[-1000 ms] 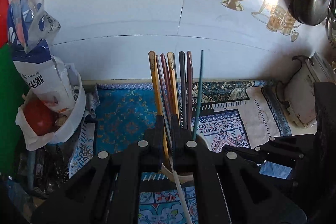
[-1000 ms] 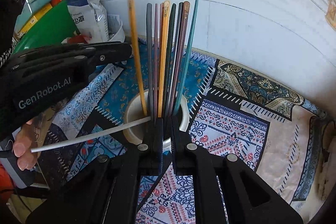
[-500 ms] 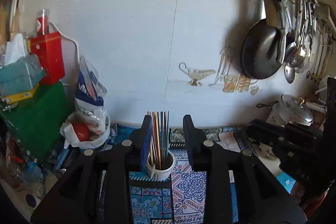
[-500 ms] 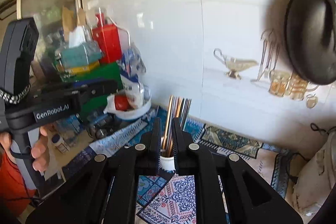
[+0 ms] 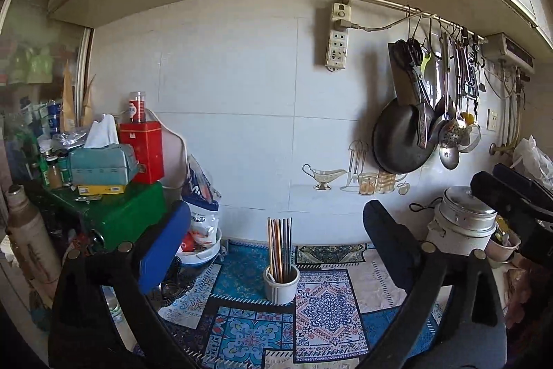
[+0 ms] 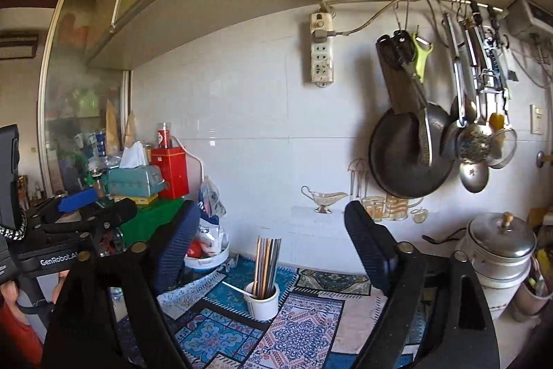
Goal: Organize utensils
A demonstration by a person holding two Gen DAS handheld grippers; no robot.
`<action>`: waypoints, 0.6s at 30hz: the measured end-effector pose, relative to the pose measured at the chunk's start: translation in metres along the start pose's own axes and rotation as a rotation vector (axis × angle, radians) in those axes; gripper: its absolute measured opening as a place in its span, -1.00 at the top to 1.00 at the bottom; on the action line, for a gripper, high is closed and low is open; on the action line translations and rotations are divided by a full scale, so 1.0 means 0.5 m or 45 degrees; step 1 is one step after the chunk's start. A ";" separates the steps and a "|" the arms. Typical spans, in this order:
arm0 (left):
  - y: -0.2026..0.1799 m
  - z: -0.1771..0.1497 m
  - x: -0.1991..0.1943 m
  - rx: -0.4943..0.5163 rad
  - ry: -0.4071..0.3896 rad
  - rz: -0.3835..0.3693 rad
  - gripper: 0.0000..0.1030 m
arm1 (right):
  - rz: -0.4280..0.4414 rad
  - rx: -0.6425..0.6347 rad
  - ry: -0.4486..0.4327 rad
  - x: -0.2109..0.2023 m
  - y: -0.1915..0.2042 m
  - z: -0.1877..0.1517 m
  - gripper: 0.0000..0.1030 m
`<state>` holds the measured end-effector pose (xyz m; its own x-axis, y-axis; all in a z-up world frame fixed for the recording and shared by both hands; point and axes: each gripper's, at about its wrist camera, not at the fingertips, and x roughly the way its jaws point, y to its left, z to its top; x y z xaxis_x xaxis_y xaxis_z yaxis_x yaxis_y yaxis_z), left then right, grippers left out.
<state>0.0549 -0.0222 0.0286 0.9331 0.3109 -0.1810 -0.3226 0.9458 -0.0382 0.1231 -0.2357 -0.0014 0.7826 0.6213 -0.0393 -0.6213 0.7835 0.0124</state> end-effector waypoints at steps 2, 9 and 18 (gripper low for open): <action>0.007 -0.010 -0.025 0.000 0.009 -0.011 -0.96 | -0.034 -0.003 -0.014 -0.021 0.012 -0.008 -1.00; 0.021 -0.032 -0.078 0.009 0.013 -0.019 -0.96 | -0.060 -0.048 0.019 -0.050 0.063 -0.035 -1.00; 0.027 -0.045 -0.103 0.011 0.013 -0.035 -0.97 | -0.075 -0.015 0.055 -0.067 0.078 -0.047 -1.00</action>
<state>-0.0012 -0.0274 0.0153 0.9399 0.2838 -0.1899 -0.2954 0.9547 -0.0352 0.0715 -0.2262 -0.0232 0.8157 0.5726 -0.0826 -0.5747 0.8183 -0.0030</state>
